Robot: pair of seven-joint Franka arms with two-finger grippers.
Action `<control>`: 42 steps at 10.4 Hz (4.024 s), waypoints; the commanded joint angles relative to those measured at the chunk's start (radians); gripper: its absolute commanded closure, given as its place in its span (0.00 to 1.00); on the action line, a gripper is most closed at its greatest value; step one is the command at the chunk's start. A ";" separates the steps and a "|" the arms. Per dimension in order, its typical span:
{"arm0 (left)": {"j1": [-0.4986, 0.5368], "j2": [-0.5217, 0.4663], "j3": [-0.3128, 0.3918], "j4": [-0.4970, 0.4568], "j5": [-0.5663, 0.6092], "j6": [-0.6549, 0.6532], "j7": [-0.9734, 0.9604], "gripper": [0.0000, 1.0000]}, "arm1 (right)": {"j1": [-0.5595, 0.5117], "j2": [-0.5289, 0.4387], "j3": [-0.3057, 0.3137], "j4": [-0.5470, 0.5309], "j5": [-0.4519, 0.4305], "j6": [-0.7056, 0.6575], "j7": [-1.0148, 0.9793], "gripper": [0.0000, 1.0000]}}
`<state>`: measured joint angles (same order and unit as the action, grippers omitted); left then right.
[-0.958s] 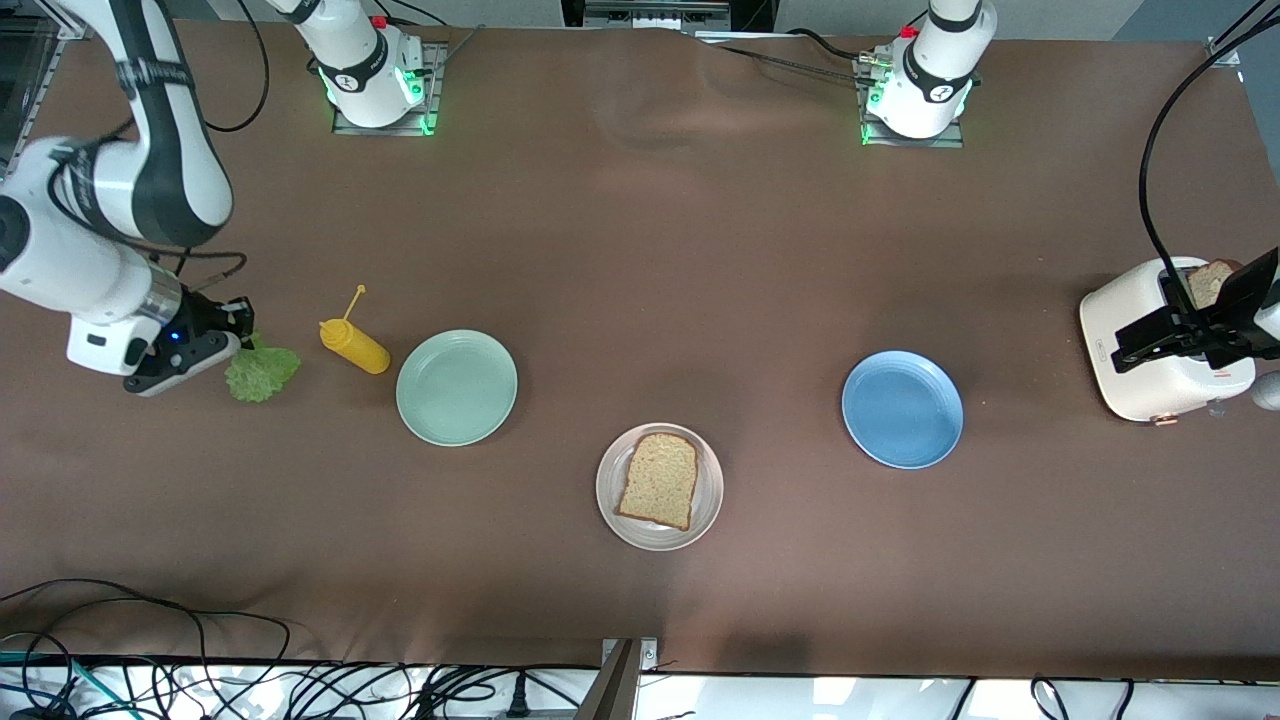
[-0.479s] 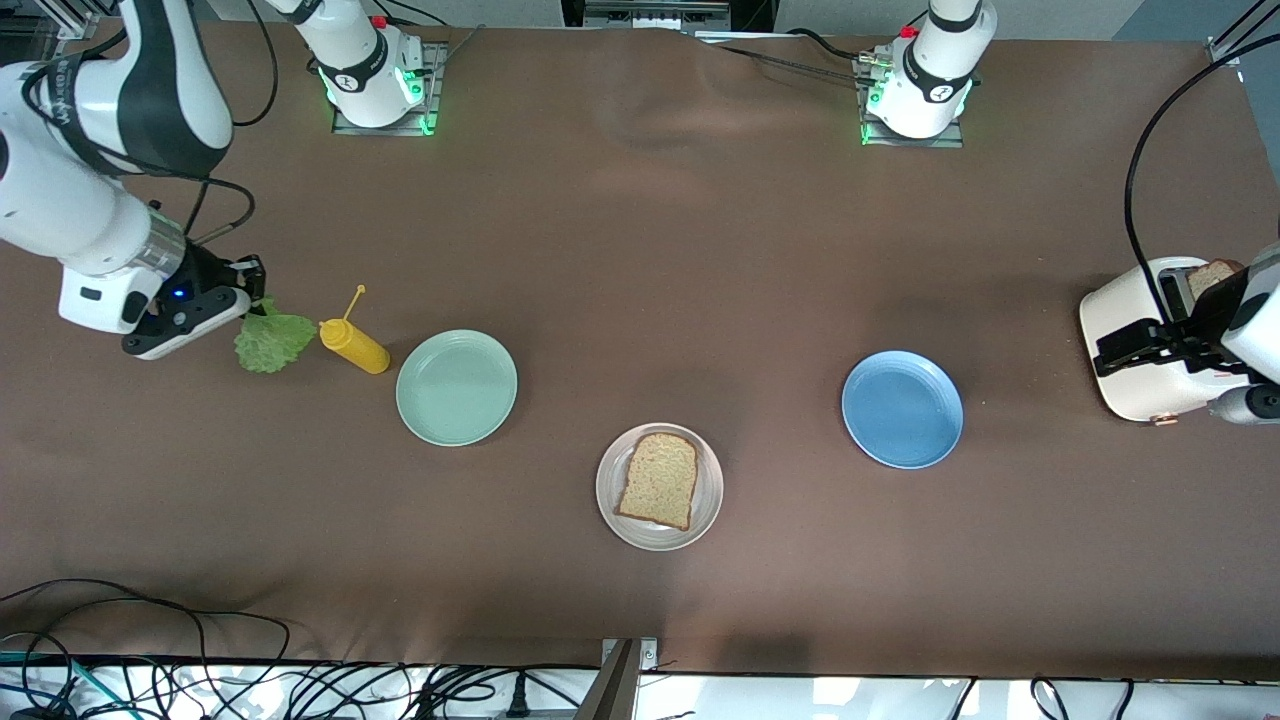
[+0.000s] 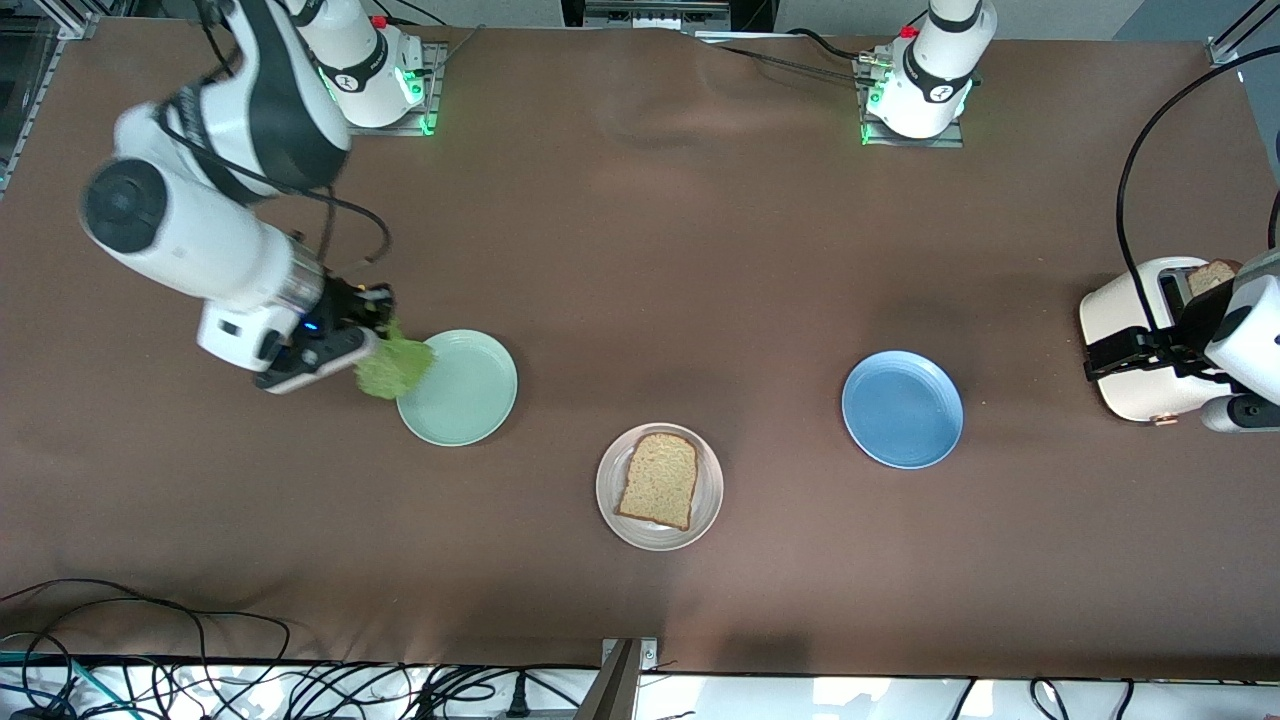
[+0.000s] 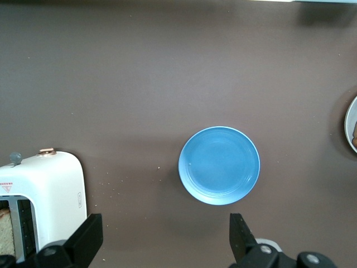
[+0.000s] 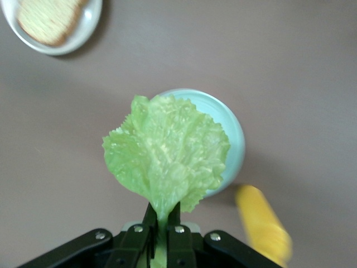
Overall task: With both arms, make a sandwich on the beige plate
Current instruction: 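Carry the lettuce leaf over the bread on the beige plate, then lower the lettuce leaf onto the bread slice with the right gripper, then open the right gripper off the lettuce and withdraw it toward the bottle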
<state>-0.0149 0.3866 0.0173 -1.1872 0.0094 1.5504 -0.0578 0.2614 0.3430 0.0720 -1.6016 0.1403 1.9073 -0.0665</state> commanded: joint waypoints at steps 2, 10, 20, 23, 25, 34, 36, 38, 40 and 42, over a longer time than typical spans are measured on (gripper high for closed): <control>-0.002 -0.009 -0.003 -0.012 0.029 -0.003 -0.002 0.00 | 0.163 0.281 -0.011 0.320 0.022 0.004 0.274 1.00; 0.010 -0.006 -0.002 -0.018 0.021 -0.006 -0.005 0.00 | 0.416 0.700 -0.096 0.638 0.047 0.407 0.687 1.00; 0.020 -0.008 -0.003 -0.045 0.021 -0.007 -0.004 0.00 | 0.469 0.846 -0.181 0.695 0.203 0.665 0.827 1.00; 0.018 -0.006 -0.003 -0.046 0.021 -0.007 -0.002 0.00 | 0.469 0.841 -0.179 0.689 0.203 0.652 0.823 1.00; 0.019 -0.008 -0.003 -0.045 0.021 -0.007 -0.002 0.00 | 0.478 0.795 -0.204 0.687 0.202 0.532 0.815 1.00; 0.021 -0.009 -0.003 -0.052 0.021 -0.007 0.001 0.00 | 0.455 0.792 -0.216 0.687 0.249 0.546 0.639 0.58; 0.021 -0.008 -0.003 -0.052 0.021 -0.007 0.003 0.00 | 0.455 0.791 -0.230 0.687 0.286 0.543 0.623 0.00; 0.021 -0.008 -0.003 -0.052 0.021 -0.007 0.003 0.00 | 0.455 0.785 -0.230 0.687 0.332 0.539 0.625 0.00; 0.021 -0.008 -0.003 -0.054 0.021 -0.007 0.001 0.00 | 0.457 0.766 -0.233 0.686 0.338 0.520 0.626 0.00; 0.027 -0.008 -0.003 -0.052 0.021 -0.007 0.001 0.00 | 0.455 0.722 -0.254 0.668 0.338 0.437 0.617 0.00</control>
<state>0.0020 0.3906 0.0215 -1.2305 0.0094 1.5492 -0.0589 0.7163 1.1120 -0.1602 -0.9165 0.4502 2.4142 0.5785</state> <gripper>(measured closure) 0.000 0.000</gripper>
